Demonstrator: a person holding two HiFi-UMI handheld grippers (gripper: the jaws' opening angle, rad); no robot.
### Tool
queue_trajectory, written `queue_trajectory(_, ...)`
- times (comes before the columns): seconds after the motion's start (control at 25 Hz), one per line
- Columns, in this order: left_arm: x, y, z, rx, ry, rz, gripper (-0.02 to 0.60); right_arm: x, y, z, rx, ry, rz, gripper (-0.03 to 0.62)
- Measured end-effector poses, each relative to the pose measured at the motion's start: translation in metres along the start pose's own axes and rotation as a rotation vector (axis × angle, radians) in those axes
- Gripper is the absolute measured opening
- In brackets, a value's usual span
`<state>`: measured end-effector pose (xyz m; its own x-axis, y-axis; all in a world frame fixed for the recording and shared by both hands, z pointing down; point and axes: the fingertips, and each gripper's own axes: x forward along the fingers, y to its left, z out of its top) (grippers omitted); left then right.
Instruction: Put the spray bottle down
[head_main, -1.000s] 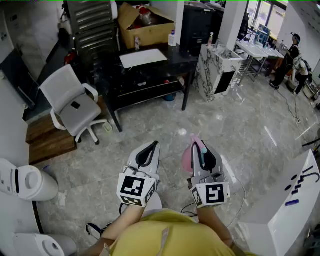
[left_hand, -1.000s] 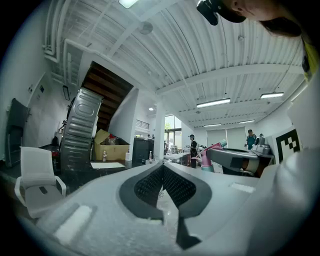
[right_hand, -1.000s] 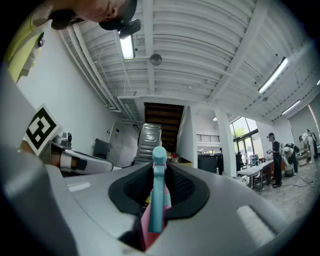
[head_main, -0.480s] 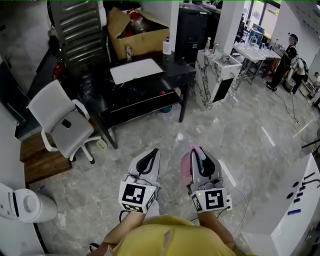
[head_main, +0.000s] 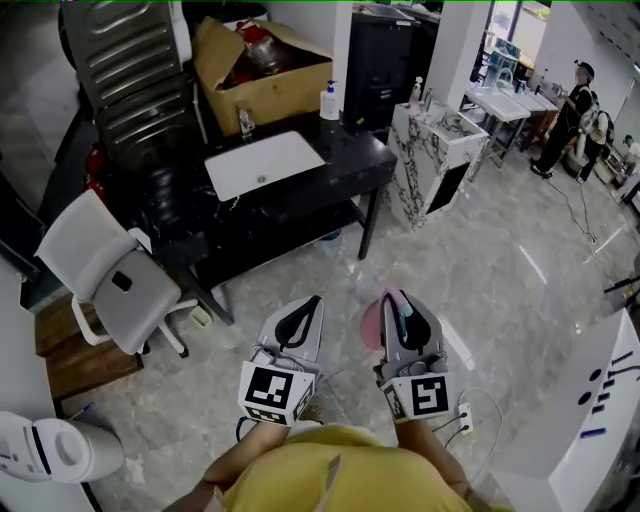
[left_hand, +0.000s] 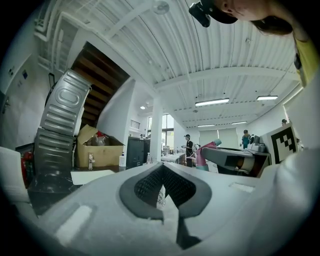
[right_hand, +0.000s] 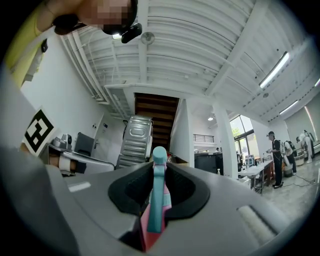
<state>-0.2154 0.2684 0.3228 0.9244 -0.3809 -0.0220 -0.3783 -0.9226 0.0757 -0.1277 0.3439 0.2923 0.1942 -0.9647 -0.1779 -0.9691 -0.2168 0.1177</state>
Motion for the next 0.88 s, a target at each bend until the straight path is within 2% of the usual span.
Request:
queue_trajectory(0.56,0.083,0.054,-0.019,-0.044,0.035,-0.025,0.002,0.090,-0.033,-0.039,0.015,0.051,0.001,0.064)
queue_trajectory(0.88,0.165,0.093,-0.022,-0.044,0.031,-0.018,0.002,0.173,-0.079,-0.064,0.031,0.033,0.020,0.064)
